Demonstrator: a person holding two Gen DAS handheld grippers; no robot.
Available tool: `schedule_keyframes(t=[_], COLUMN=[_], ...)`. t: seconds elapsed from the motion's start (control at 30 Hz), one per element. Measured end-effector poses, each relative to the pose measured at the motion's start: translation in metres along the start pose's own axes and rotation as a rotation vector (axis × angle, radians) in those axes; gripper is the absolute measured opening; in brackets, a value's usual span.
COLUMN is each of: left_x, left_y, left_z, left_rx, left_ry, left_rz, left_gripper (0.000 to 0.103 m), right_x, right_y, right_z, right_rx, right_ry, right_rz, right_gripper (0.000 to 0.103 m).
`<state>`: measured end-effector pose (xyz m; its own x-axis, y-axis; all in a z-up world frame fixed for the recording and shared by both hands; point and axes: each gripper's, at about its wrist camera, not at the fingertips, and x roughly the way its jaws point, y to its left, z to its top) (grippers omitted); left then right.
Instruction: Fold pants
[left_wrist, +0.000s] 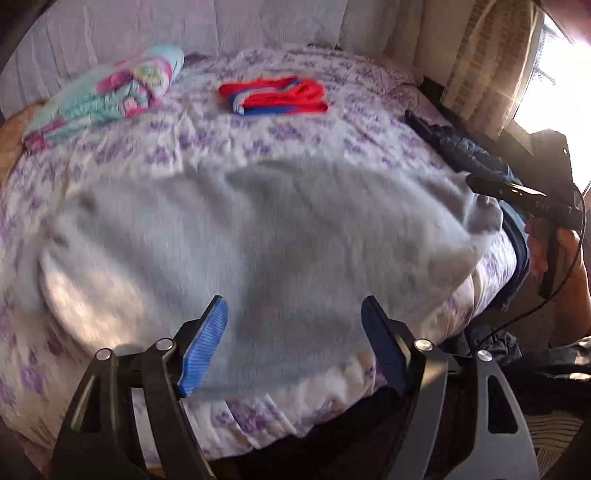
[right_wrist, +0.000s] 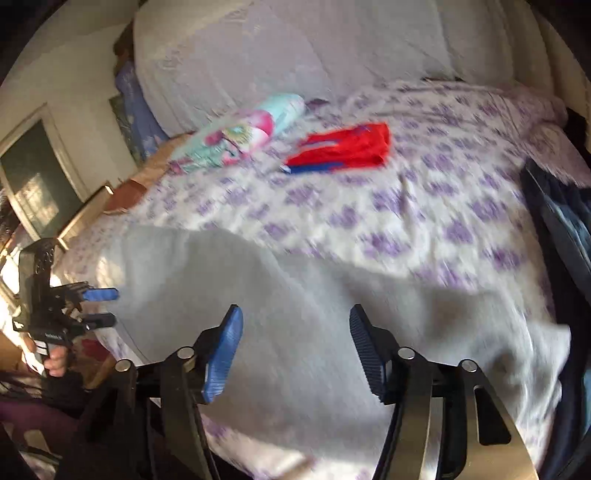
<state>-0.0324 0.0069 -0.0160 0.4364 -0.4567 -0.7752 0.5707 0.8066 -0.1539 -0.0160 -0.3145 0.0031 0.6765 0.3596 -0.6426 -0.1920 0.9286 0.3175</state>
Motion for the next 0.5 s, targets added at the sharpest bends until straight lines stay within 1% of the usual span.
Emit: schedule_keyframes(t=[0.03, 0.07, 0.1, 0.13, 0.17, 0.2, 0.23, 0.27, 0.33, 0.37, 0.43, 0.5], left_x=[-0.002, 0.002, 0.011, 0.026, 0.048, 0.069, 0.088, 0.094, 0.090, 0.089, 0.087, 0.084], left_y=[-0.002, -0.001, 0.002, 0.007, 0.013, 0.019, 0.024, 0.027, 0.030, 0.032, 0.041, 0.045], left_z=[0.012, 0.023, 0.035, 0.040, 0.039, 0.036, 0.027, 0.015, 0.002, 0.001, 0.000, 0.003], left_rx=[0.010, 0.002, -0.006, -0.018, -0.044, -0.066, -0.076, -0.077, -0.072, -0.076, -0.098, -0.099], left_ry=[-0.042, -0.071, -0.073, -0.053, -0.001, 0.058, 0.120, 0.134, 0.107, 0.111, 0.132, 0.161], left_rz=[0.024, 0.063, 0.088, 0.102, 0.129, 0.150, 0.151, 0.158, 0.147, 0.135, 0.091, 0.060], left_gripper=[0.090, 0.093, 0.093, 0.093, 0.093, 0.086, 0.080, 0.080, 0.080, 0.080, 0.080, 0.080], right_x=[0.021, 0.046, 0.065, 0.093, 0.126, 0.154, 0.175, 0.188, 0.205, 0.210, 0.215, 0.213], right_y=[0.004, 0.006, 0.013, 0.012, 0.008, 0.005, 0.007, 0.010, 0.017, 0.019, 0.023, 0.030], right_z=[0.019, 0.036, 0.045, 0.055, 0.065, 0.071, 0.071, 0.070, 0.067, 0.062, 0.058, 0.055], right_rx=[-0.003, -0.002, 0.002, 0.024, 0.069, 0.108, 0.129, 0.132, 0.116, 0.107, 0.125, 0.141], right_ry=[0.022, 0.057, 0.098, 0.148, 0.215, 0.278, 0.352, 0.398, 0.476, 0.519, 0.585, 0.622], right_rz=[0.053, 0.099, 0.136, 0.180, 0.233, 0.279, 0.318, 0.337, 0.372, 0.393, 0.460, 0.540], right_gripper=[0.067, 0.067, 0.067, 0.067, 0.065, 0.061, 0.048, 0.042, 0.041, 0.041, 0.041, 0.042])
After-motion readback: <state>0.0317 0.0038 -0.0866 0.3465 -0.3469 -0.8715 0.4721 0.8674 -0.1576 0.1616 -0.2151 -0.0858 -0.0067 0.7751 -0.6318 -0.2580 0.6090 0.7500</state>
